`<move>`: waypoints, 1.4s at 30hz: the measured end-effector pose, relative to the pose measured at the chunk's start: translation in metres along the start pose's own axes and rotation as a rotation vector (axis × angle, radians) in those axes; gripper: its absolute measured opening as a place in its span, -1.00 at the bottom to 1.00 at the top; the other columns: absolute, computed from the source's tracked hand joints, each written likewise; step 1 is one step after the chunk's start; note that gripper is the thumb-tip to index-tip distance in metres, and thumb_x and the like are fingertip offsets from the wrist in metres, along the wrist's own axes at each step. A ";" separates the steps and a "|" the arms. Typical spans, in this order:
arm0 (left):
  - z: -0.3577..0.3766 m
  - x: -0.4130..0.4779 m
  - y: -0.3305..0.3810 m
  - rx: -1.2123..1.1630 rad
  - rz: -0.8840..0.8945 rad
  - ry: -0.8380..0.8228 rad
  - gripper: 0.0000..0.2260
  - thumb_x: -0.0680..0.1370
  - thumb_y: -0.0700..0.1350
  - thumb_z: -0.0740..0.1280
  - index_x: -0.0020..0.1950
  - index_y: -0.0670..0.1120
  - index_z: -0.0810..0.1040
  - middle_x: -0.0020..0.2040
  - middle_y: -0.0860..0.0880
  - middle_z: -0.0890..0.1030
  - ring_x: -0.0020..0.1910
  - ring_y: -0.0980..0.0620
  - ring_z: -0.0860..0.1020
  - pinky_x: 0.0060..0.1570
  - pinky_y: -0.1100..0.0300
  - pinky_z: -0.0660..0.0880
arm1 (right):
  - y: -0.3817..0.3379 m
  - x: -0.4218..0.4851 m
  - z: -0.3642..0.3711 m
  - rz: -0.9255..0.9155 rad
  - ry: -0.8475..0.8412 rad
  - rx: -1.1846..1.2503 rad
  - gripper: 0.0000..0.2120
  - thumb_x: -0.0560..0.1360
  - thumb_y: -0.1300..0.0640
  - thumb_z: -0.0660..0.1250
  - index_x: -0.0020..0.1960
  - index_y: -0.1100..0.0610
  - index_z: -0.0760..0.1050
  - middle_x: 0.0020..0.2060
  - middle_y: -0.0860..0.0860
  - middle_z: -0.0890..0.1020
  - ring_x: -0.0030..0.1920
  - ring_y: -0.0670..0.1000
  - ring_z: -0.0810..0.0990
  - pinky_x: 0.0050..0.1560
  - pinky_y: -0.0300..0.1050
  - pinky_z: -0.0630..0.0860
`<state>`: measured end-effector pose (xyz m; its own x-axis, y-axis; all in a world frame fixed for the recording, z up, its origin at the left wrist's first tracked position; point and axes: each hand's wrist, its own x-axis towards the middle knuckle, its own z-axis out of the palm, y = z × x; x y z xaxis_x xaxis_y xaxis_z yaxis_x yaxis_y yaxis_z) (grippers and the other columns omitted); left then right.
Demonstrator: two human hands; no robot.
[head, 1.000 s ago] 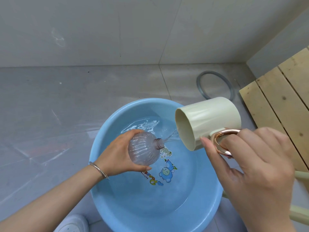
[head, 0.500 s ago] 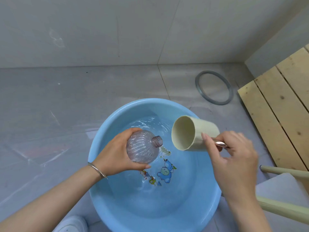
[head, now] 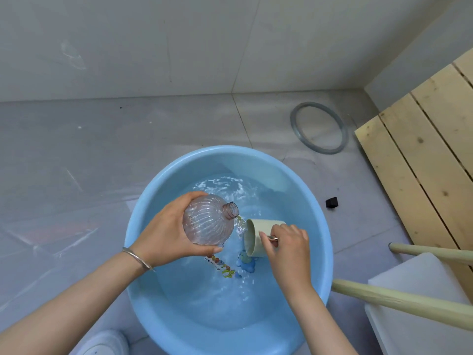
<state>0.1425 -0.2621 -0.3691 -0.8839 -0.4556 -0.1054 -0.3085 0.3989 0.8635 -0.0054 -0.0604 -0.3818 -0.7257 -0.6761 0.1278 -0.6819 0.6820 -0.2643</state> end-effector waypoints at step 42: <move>0.000 -0.002 0.008 -0.065 0.027 0.013 -0.17 0.08 0.26 0.58 0.28 0.19 0.35 0.17 0.30 0.49 0.16 0.32 0.47 0.16 0.49 0.33 | -0.048 0.013 -0.135 0.347 0.213 0.771 -0.63 0.48 0.17 0.37 -0.34 0.42 0.38 -0.68 -0.20 0.35 -0.57 -0.17 0.33 -0.49 -0.41 0.19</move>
<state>0.1423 -0.2580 -0.3624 -0.8868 -0.4559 -0.0759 -0.2610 0.3585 0.8963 0.0057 -0.0645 -0.2379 -0.9353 -0.3456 0.0757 -0.2225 0.4084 -0.8853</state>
